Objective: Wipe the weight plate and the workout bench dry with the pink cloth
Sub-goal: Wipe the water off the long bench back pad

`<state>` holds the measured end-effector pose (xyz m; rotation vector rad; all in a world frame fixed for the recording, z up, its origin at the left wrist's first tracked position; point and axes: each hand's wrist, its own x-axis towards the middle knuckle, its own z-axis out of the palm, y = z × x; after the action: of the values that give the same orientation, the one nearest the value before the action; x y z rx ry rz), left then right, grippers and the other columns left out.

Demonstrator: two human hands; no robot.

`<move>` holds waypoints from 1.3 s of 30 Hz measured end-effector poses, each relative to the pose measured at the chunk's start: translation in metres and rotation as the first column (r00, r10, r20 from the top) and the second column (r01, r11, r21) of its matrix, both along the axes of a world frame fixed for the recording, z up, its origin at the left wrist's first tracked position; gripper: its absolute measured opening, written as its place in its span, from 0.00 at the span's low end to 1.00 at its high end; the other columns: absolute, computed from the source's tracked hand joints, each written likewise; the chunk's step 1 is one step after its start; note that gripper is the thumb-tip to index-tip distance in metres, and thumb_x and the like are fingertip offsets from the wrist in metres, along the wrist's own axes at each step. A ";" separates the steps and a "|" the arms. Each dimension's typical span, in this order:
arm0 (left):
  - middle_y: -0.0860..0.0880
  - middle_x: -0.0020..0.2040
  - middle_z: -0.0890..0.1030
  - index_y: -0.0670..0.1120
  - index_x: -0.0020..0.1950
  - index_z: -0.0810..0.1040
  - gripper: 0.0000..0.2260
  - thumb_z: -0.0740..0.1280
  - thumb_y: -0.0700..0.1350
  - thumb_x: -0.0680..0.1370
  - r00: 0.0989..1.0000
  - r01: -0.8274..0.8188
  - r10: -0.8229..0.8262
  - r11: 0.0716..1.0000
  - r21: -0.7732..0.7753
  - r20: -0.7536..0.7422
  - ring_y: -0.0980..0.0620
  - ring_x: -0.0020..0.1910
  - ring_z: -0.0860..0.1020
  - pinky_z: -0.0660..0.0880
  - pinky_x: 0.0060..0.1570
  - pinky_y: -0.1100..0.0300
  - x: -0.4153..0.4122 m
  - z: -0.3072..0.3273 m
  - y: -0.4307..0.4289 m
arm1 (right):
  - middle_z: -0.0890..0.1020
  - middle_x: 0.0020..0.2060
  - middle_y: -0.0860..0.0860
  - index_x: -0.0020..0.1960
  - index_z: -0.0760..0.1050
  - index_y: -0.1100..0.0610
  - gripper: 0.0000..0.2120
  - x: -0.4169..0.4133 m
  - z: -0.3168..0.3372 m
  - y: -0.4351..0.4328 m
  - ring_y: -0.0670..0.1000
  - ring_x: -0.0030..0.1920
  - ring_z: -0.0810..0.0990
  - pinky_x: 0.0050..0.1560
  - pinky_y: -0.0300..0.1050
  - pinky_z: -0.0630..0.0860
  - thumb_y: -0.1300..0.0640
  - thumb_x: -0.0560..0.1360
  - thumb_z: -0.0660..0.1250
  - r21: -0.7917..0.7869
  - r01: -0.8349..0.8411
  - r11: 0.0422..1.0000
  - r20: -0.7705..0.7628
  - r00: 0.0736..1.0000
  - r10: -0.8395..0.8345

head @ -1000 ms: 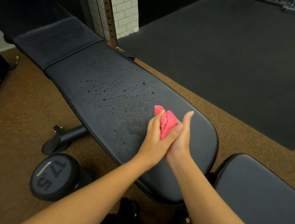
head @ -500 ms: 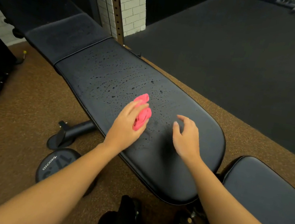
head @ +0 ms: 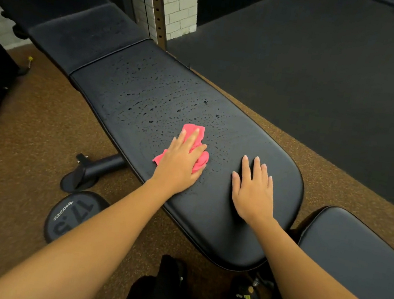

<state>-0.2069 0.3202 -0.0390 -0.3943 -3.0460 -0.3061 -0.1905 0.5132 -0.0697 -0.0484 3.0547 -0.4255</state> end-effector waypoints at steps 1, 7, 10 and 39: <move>0.44 0.77 0.55 0.45 0.72 0.66 0.23 0.61 0.50 0.78 1.000 -0.016 0.015 0.999 0.033 0.009 0.38 0.75 0.50 0.54 0.71 0.42 0.004 -0.001 0.004 | 0.53 0.76 0.57 0.77 0.50 0.54 0.26 0.000 -0.001 0.000 0.58 0.75 0.51 0.73 0.56 0.51 0.46 0.81 0.47 -0.003 0.000 1.000 0.001 1.000 0.000; 0.42 0.72 0.66 0.44 0.65 0.75 0.22 0.59 0.54 0.76 0.997 0.078 -0.077 0.996 0.036 -0.027 0.36 0.72 0.61 0.64 0.66 0.42 0.047 -0.018 0.014 | 0.58 0.75 0.59 0.76 0.54 0.55 0.25 0.001 -0.007 -0.001 0.60 0.75 0.55 0.72 0.58 0.53 0.47 0.82 0.49 -0.025 0.011 1.000 -0.072 0.997 -0.012; 0.42 0.73 0.65 0.45 0.66 0.74 0.24 0.54 0.56 0.76 0.990 0.136 -0.137 0.991 -0.018 -0.040 0.37 0.72 0.61 0.59 0.68 0.43 0.035 -0.014 0.005 | 0.56 0.75 0.57 0.77 0.53 0.54 0.26 0.001 -0.007 0.000 0.59 0.75 0.53 0.72 0.56 0.51 0.46 0.81 0.48 -0.007 0.009 1.000 -0.052 0.999 -0.009; 0.42 0.72 0.66 0.42 0.66 0.74 0.22 0.64 0.43 0.72 0.996 -0.006 0.024 0.977 0.211 -0.081 0.38 0.72 0.61 0.68 0.63 0.46 0.048 -0.019 0.015 | 0.56 0.75 0.58 0.77 0.52 0.54 0.26 0.001 -0.005 -0.001 0.59 0.75 0.53 0.72 0.56 0.52 0.46 0.81 0.48 -0.009 0.009 1.000 -0.058 0.998 -0.010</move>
<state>-0.1587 0.3354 -0.0584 -0.3607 -2.8950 -0.5895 -0.1894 0.5123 -0.0746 -0.0477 3.1116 -0.4454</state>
